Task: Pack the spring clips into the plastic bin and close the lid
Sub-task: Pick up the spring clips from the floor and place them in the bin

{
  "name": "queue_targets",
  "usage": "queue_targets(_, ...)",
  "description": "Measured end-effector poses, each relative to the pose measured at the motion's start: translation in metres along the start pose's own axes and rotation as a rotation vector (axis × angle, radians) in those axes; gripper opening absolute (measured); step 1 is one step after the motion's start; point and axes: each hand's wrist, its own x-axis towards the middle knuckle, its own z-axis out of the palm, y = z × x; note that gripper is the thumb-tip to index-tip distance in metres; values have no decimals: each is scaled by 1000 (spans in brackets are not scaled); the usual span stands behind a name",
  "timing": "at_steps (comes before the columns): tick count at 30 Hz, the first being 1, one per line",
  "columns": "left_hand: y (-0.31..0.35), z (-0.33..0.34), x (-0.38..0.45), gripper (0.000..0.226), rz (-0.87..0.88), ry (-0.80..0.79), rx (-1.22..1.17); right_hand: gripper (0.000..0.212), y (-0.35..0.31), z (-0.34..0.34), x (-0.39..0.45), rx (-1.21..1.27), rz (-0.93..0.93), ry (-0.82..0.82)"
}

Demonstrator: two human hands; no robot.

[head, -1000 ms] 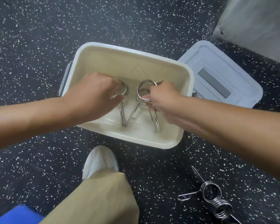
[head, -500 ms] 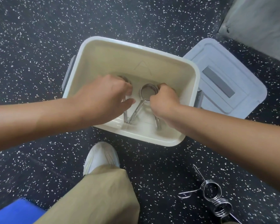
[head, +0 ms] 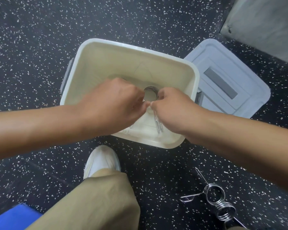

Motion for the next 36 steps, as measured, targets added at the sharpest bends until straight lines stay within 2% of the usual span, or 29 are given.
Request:
queue_targets(3,15,-2,0,43,46,2,-8,38,14,-6,-18,226,3,50)
queue_targets(7,35,-3,2,44,84,-18,-38,21,46,-26,-50,348,-21,76)
queue_targets(10,57,-2,1,47,123,-32,-59,16,71,-42,-75,347,-4,66)
queue_targets(19,127,24,-4,35,362,-131,-77,21,182,-41,-108,377,207,77)
queue_targets(24,152,67,-4,26,353,-302,-159,18,238,-19,-106,482,395,37)
queue_targets(27,166,93,2,22,390,-307,-130,14,263,-3,-106,401,417,50)
queue_targets(31,181,121,13,27,391,-436,-26,10,285,18,-112,170,347,59)
queue_targets(36,195,147,17,30,404,-596,34,22,302,37,-123,-104,201,-42)
